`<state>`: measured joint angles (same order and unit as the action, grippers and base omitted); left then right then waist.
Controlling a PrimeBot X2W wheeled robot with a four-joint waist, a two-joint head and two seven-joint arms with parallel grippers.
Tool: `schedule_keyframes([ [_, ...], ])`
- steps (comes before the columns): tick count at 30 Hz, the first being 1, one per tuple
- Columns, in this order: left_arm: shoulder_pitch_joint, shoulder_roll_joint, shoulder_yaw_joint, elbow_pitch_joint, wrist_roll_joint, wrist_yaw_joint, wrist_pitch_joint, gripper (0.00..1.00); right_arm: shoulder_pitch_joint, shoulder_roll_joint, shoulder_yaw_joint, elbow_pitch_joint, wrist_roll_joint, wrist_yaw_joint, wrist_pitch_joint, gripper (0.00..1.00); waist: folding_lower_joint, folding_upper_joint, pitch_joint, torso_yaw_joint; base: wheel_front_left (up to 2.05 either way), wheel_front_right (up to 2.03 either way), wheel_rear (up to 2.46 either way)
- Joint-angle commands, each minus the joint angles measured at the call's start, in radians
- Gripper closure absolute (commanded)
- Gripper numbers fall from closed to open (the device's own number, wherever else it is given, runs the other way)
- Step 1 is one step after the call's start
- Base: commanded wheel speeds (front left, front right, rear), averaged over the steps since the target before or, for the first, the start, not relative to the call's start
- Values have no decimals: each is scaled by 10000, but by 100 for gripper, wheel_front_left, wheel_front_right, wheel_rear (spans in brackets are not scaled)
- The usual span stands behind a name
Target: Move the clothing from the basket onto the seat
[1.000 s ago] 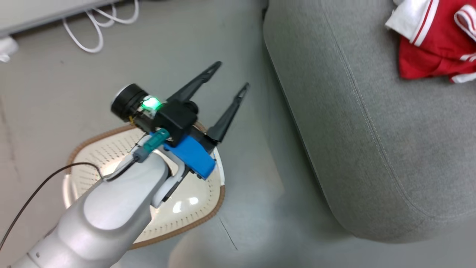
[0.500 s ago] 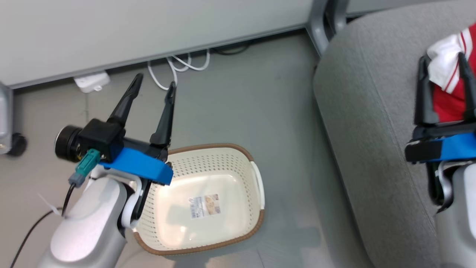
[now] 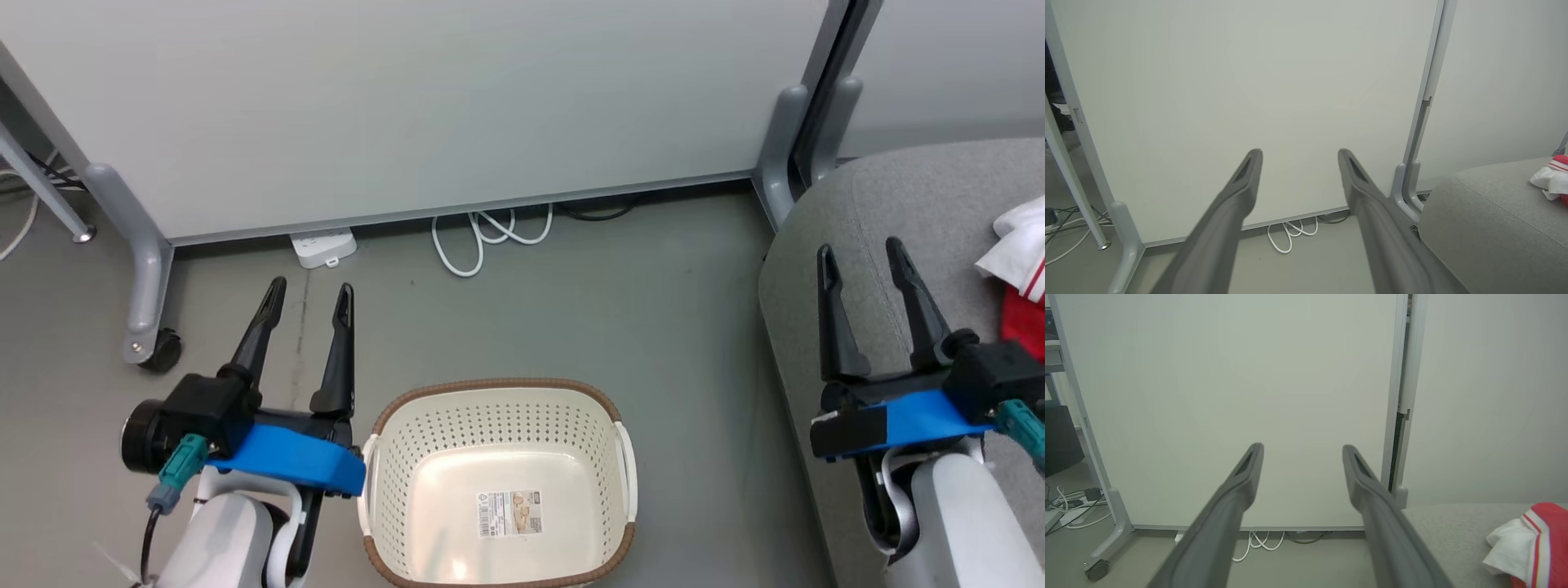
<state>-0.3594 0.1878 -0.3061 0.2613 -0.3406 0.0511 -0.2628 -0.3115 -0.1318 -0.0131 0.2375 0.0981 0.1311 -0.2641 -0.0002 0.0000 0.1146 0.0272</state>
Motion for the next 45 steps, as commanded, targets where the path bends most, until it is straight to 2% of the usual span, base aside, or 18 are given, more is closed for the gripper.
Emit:
schedule_keyframes([
  [1, 236, -31, 111, -18, 95, -48, -27, 0, 215, 72, 14, -7, 104, -7, -1, 0, 2, 0, -242, 181, 0, 0, 0],
  [9, 1270, -583, 991, -149, 723, -432, -28, 0, 1322, 352, -14, -87, 350, -7, -1, 0, 2, 0, -772, 332, 0, 0, 0],
  [22, 2422, -1158, 2067, -419, 1457, -1040, -28, 0, 2524, 685, 80, -244, 580, -7, -1, 0, 2, 0, -1257, 358, 0, 0, 0],
  [33, 2922, -1321, 2451, -275, 1660, -1413, -28, 0, 3047, 794, 23, -184, 657, -7, -1, 0, 2, 0, -1456, 395, 0, 0, 0],
  [45, 3053, -1360, 2617, -142, 1798, -1502, -28, 0, 3132, 822, 57, -81, 725, -7, -1, 0, 2, 0, -1570, 356, 0, 0, 0],
])
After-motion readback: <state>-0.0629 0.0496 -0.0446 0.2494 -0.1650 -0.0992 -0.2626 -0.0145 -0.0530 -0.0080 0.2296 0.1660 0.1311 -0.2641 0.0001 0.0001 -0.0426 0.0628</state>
